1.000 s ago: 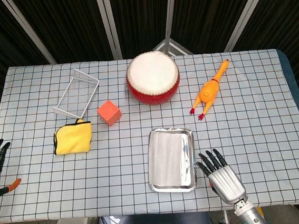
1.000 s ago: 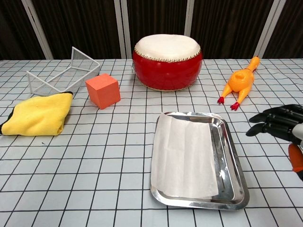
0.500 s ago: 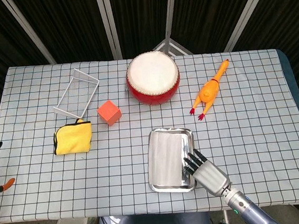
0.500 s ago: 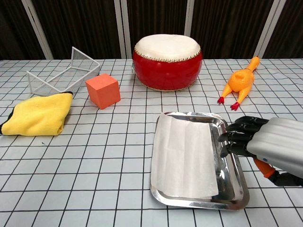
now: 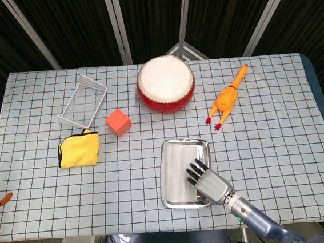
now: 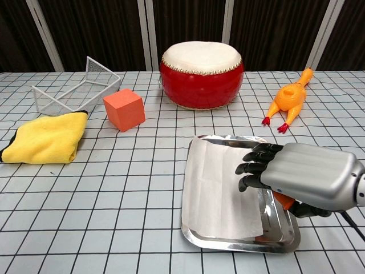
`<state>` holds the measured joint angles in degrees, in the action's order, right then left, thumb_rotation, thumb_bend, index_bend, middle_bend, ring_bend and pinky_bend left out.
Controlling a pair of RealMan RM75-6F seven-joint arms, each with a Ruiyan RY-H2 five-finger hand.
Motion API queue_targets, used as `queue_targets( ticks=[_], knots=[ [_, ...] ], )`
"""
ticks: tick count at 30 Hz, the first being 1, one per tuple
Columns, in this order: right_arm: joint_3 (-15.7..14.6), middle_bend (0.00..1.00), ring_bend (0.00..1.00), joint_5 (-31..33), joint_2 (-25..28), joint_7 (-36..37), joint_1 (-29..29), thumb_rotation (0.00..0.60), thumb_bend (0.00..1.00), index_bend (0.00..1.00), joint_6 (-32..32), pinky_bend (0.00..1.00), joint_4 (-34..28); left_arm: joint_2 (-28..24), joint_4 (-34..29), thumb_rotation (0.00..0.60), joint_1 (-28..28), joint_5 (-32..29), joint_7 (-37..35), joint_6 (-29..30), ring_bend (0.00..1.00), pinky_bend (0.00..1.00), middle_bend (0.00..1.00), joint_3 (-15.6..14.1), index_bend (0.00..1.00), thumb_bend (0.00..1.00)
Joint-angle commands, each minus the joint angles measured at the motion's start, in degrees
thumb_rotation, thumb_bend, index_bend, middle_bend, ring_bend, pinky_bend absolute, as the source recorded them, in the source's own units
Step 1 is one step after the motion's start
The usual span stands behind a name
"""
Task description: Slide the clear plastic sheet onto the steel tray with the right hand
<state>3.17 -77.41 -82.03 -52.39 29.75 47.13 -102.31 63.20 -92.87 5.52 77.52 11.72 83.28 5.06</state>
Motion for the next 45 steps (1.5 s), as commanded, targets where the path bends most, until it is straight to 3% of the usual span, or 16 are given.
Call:
queue_targets(
  ticks=[1, 15, 45],
  knots=[
    [-0.3, 0.12, 0.0, 1.0, -1.1, -0.7, 0.8, 0.6, 1.0, 0.24, -0.7, 0.0, 0.7, 0.0, -0.2, 0.6, -0.1, -0.3, 0.2, 0.1, 0.0, 0.0, 0.0, 0.1, 0.0, 0.0],
    [-2.1, 0.12, 0.0, 4.9, -4.6, -2.2, 2.7, 0.6, 1.0, 0.24, 0.9, 0.0, 3.8, -0.1, -0.7, 0.6, 0.0, -1.1, 0.9, -0.1, 0.0, 0.0, 0.0, 0.2, 0.0, 0.0],
    [-5.9, 0.07, 0.0, 9.3, -3.4, -6.0, 3.1, 0.6, 1.0, 0.23, 7.7, 0.0, -0.7, 0.0, -0.7, 0.6, 0.0, -0.2, 1.1, 0.2, 0.0, 0.0, 0.0, -0.2, 0.0, 0.0]
  ],
)
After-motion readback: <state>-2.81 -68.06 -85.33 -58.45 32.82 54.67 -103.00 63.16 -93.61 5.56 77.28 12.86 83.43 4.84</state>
